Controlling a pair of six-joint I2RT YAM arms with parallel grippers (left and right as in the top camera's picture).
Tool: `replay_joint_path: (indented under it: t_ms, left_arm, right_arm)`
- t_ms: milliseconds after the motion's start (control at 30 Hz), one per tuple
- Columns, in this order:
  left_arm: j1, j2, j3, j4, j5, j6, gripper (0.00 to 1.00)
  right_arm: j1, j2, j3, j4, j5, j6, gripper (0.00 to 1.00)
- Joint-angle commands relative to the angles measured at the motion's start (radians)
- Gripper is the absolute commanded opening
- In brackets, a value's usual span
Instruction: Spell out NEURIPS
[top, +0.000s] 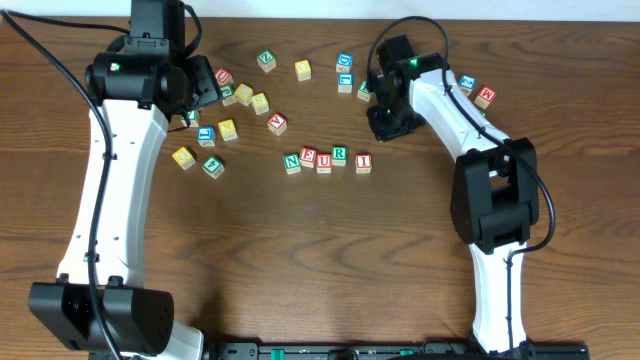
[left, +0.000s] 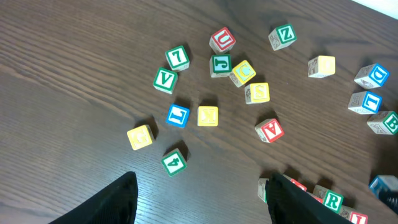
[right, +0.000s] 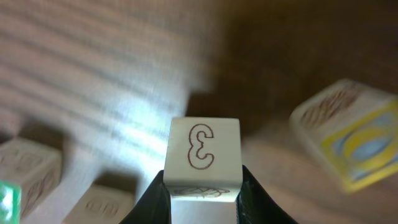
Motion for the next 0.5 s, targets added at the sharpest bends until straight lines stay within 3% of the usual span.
replay_joint_path:
  t_ms: [0, 333, 467]
  left_arm:
    - [0.003, -0.009, -0.013, 0.000, -0.012, 0.010, 0.65]
    - [0.003, -0.009, -0.013, 0.000, -0.012, 0.010, 0.66]
    - [0.003, -0.009, -0.013, 0.000, -0.012, 0.010, 0.66]
  right_arm:
    - [0.012, 0.005, -0.007, -0.056, -0.116, 0.055, 0.21]
    - [0.002, 0.005, 0.063, -0.100, -0.126, 0.082, 0.21]
    - [0.003, 0.005, 0.119, -0.079, -0.126, 0.083, 0.30]
